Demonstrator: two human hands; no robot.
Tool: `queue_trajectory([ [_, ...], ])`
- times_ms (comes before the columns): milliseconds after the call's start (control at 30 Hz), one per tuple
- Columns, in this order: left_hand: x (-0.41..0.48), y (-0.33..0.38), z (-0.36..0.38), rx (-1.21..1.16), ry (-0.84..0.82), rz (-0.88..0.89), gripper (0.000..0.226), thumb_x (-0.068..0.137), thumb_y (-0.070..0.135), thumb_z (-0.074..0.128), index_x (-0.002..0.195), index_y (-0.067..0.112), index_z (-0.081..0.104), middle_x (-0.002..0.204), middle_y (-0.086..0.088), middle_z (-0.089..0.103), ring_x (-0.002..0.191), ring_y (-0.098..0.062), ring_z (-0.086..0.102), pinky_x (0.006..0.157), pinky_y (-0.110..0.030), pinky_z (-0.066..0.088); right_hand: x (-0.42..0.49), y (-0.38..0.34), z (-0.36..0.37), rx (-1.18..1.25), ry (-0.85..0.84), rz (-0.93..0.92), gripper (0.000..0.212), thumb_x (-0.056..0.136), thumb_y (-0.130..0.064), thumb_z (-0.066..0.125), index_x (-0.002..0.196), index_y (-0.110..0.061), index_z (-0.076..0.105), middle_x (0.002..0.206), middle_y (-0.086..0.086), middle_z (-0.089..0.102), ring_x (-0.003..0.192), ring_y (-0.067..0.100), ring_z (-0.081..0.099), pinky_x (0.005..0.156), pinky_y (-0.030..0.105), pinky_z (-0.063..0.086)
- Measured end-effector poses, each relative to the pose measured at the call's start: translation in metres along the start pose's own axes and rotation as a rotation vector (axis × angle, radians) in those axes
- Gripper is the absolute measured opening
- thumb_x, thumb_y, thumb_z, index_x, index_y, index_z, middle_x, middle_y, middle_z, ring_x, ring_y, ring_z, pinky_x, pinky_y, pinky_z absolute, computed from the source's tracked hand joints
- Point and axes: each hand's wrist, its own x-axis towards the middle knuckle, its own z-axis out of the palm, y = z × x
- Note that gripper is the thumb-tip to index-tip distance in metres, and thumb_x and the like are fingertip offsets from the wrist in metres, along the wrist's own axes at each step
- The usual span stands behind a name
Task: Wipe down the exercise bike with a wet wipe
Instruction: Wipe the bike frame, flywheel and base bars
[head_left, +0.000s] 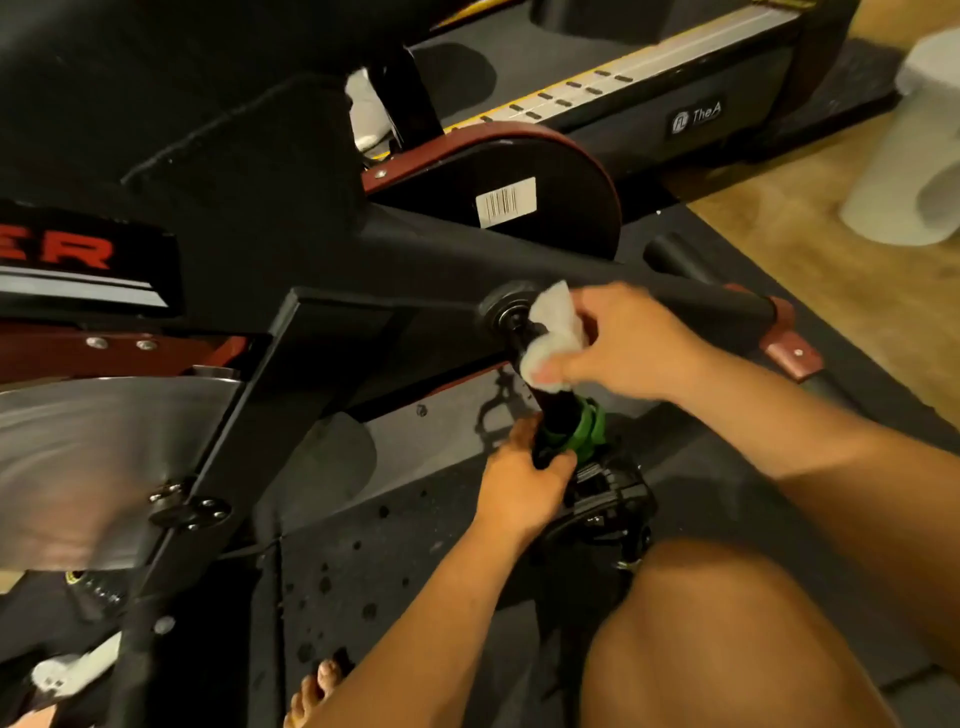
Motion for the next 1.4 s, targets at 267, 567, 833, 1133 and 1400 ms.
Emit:
queue_trajectory([
  [267, -0.003, -0.017, -0.003, 0.371, -0.050, 0.010, 0.064, 0.100, 0.048, 0.044, 0.155, 0.029, 0.018, 0.140, -0.009, 0.055, 0.125, -0.031, 0.052, 0.096, -0.038, 0.046, 0.004, 0.007, 0.024, 0.289, -0.066, 0.077, 0.034, 0.066, -0.035, 0.087, 0.094, -0.026, 0.069, 0.088, -0.009, 0.071, 0.081, 0.001, 0.067, 0.071, 0.021, 0.054],
  [567, 0.005, -0.033, -0.015, 0.412, -0.042, 0.032, 0.058, 0.096, 0.052, 0.050, 0.148, 0.030, 0.037, 0.151, -0.001, 0.040, 0.135, -0.026, 0.043, 0.106, -0.040, 0.042, 0.007, 0.012, 0.041, 0.408, -0.020, 0.117, 0.038, 0.060, -0.034, 0.087, 0.091, -0.017, 0.073, 0.086, 0.001, 0.074, 0.081, 0.013, 0.071, 0.073, 0.033, 0.058],
  [833, -0.009, -0.053, -0.044, -0.025, 0.105, -0.131, 0.045, 0.096, 0.044, 0.056, 0.137, 0.025, 0.052, 0.136, -0.002, 0.058, 0.125, -0.019, 0.054, 0.106, -0.034, 0.043, 0.011, 0.019, 0.044, 0.411, -0.061, 0.135, 0.038, 0.062, -0.032, 0.088, 0.094, -0.025, 0.071, 0.090, -0.007, 0.073, 0.084, 0.006, 0.069, 0.074, 0.024, 0.056],
  [1133, -0.033, -0.049, -0.030, -0.735, -0.185, -0.450, 0.063, 0.076, 0.058, 0.071, 0.123, 0.017, 0.061, 0.112, -0.010, 0.073, 0.101, -0.027, 0.072, 0.088, -0.051, 0.057, 0.008, 0.017, 0.047, 0.422, -0.086, 0.135, 0.034, 0.062, -0.034, 0.087, 0.090, -0.025, 0.071, 0.091, -0.014, 0.072, 0.084, 0.004, 0.069, 0.077, 0.027, 0.058],
  [1400, -0.032, -0.044, -0.031, -0.627, -0.148, -0.442, 0.047, 0.080, 0.026, 0.079, 0.118, 0.008, 0.060, 0.101, -0.015, 0.075, 0.087, -0.027, 0.074, 0.072, -0.039, 0.061, -0.009, 0.048, 0.068, 0.133, -0.154, 0.259, 0.030, 0.071, -0.043, 0.082, 0.086, -0.022, 0.066, 0.081, -0.009, 0.065, 0.077, 0.007, 0.060, 0.069, 0.023, 0.049],
])
